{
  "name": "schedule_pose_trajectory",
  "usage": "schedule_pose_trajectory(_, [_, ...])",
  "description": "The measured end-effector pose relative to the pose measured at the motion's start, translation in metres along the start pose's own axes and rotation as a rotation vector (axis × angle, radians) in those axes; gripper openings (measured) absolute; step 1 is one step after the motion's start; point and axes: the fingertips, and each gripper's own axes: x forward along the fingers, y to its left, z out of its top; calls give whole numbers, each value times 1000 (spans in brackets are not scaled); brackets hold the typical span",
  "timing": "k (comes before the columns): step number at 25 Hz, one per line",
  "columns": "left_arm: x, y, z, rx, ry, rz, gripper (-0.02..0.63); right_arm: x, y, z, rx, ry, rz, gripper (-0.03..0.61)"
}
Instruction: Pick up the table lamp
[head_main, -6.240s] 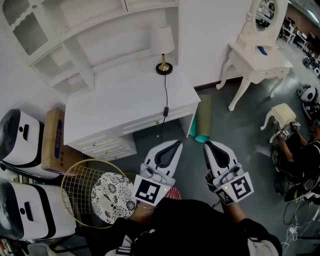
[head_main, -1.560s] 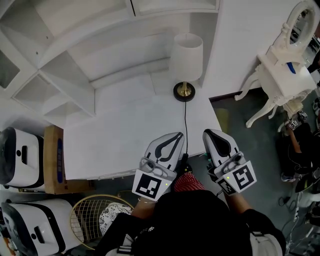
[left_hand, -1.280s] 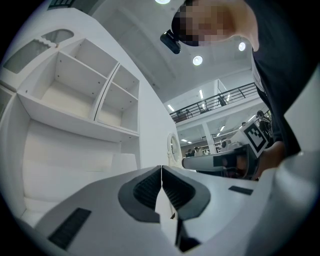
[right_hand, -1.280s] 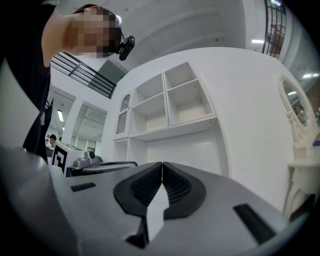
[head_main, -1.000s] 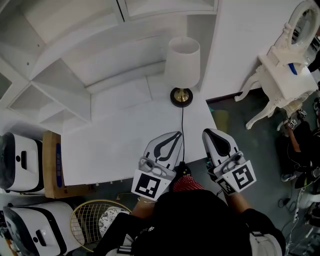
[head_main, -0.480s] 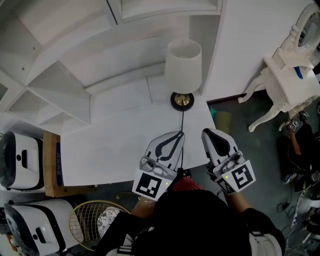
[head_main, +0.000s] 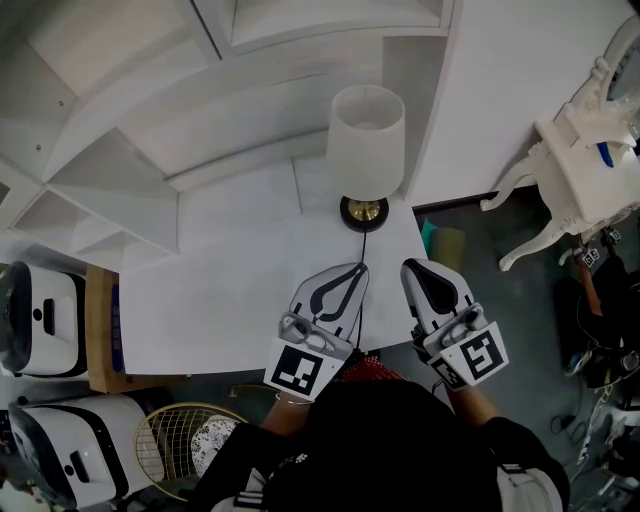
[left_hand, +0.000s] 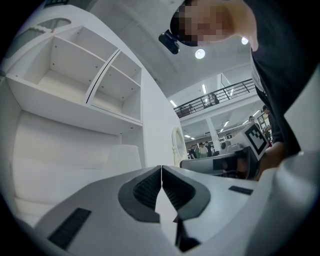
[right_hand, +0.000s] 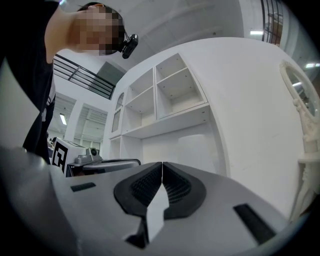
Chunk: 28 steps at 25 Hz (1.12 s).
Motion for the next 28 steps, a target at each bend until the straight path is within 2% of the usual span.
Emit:
schedule_pose_trajectory(10, [25,4,-2,6,7,1,12,10,-20,-2,7,2,24,17])
schedule_pose_trajectory(22, [25,11,-5,11,30,44,12,18,-23,-6,28,2,61,17])
schedule_pose_trajectory(24, [25,9,-5,46,54,36,12,15,-24,-4,28,-1,61,17])
schedule_pose_trajectory(27, [25,6,-10,207,152,-4,12,12,-28,-3,19,-3,58,17])
schedule_pose_trajectory(28, [25,5,-10,233,165,-8,12,11,-29,-4,17,-3,55,17])
